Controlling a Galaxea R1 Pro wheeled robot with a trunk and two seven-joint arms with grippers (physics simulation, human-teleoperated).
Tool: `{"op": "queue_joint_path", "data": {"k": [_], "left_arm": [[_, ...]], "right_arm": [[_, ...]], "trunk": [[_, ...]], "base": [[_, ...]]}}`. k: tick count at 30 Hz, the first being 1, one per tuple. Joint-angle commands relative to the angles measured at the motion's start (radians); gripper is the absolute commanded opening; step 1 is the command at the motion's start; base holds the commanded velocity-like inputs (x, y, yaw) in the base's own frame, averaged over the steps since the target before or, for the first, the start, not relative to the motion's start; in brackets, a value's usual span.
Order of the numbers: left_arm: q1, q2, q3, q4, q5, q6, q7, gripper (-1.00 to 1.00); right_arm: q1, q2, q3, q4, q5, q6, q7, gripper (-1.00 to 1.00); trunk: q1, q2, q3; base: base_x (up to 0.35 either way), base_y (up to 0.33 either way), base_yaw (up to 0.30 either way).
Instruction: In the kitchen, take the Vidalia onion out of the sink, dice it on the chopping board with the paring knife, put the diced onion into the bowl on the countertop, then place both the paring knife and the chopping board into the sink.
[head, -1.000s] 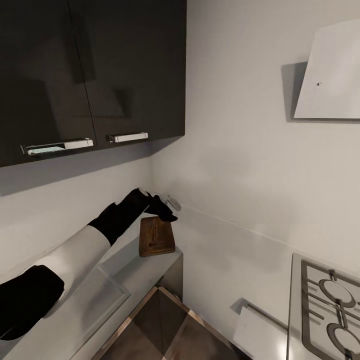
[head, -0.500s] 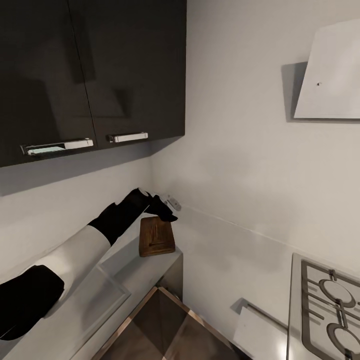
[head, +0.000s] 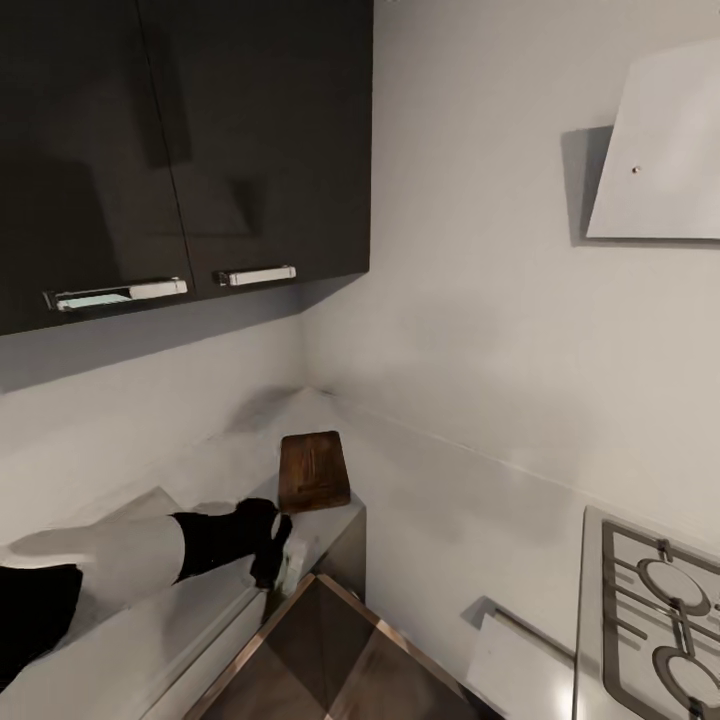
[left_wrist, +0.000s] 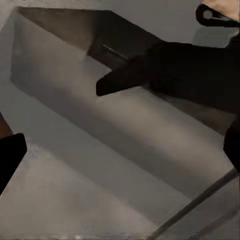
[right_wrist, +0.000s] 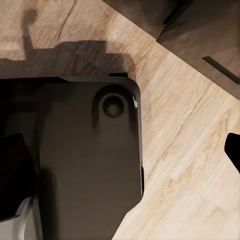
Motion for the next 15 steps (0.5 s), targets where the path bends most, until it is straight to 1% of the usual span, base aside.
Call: {"op": "queue_joint_path", "data": {"k": [1, 2, 3, 4, 5, 6, 7, 8, 9, 11, 15], "left_arm": [[0.07, 0.014, -0.02, 0.179, 0.081, -0.02, 0.093, 1.0], [0.074, 0.036, 0.056, 0.192, 0.137, -0.087, 0.103, 1.0], [0.075, 0.061, 0.178, 0.165, 0.165, -0.154, 0.101, 1.0], [0.076, 0.09, 0.254, 0.107, 0.175, -0.181, 0.087, 1.0], [0.076, 0.139, 0.305, 0.005, 0.18, -0.192, 0.053, 1.0], [0.076, 0.262, 0.382, -0.278, 0.184, -0.178, -0.017, 1.0], [0.076, 0.345, 0.444, -0.488, 0.185, -0.105, -0.04, 1.0], [0.076, 0.368, 0.461, -0.562, 0.185, -0.065, -0.046, 1.0], [0.076, 0.384, 0.472, -0.616, 0.185, -0.036, -0.05, 1.0], [0.076, 0.39, 0.476, -0.639, 0.185, -0.024, -0.051, 1.0], [0.076, 0.392, 0.476, -0.645, 0.183, -0.018, -0.051, 1.0]], "right_arm": [[0.0, 0.0, -0.002, 0.0, -0.003, -0.004, 0.0, 1.0], [0.0, 0.0, -0.002, 0.0, -0.003, -0.004, 0.0, 1.0], [0.0, 0.001, -0.001, -0.001, -0.003, -0.004, 0.0, 1.0], [0.0, 0.0, -0.001, -0.002, -0.003, -0.004, 0.0, 1.0], [0.0, 0.0, -0.001, -0.002, -0.003, -0.004, -0.001, 1.0], [0.0, 0.0, -0.001, -0.002, -0.001, -0.005, -0.001, 1.0], [0.0, 0.0, -0.001, -0.002, -0.001, -0.005, -0.001, 1.0], [0.0, 0.0, -0.002, -0.002, -0.002, -0.005, -0.001, 1.0], [0.0, -0.001, -0.002, -0.002, -0.002, -0.005, -0.002, 1.0], [0.0, -0.001, -0.002, -0.002, -0.002, -0.005, -0.002, 1.0], [0.0, -0.001, -0.002, -0.002, -0.002, -0.005, -0.002, 1.0]], "trunk": [[0.001, 0.001, -0.001], [0.001, 0.001, -0.001], [0.001, 0.001, -0.001], [0.001, 0.001, -0.001], [0.001, 0.001, -0.001], [0.001, 0.001, -0.001], [0.001, 0.001, -0.001], [0.001, 0.001, -0.001], [0.001, 0.001, -0.001], [0.001, 0.001, -0.001], [0.001, 0.001, -0.001]], "base": [[0.0, 0.0, 0.0], [0.0, 0.0, 0.0], [0.0, 0.0, 0.0], [0.0, 0.0, 0.0], [0.0, 0.0, 0.0], [0.0, 0.0, 0.0], [0.0, 0.0, 0.0], [0.0, 0.0, 0.0], [0.0, 0.0, 0.0], [0.0, 0.0, 0.0], [0.0, 0.0, 0.0]]}}
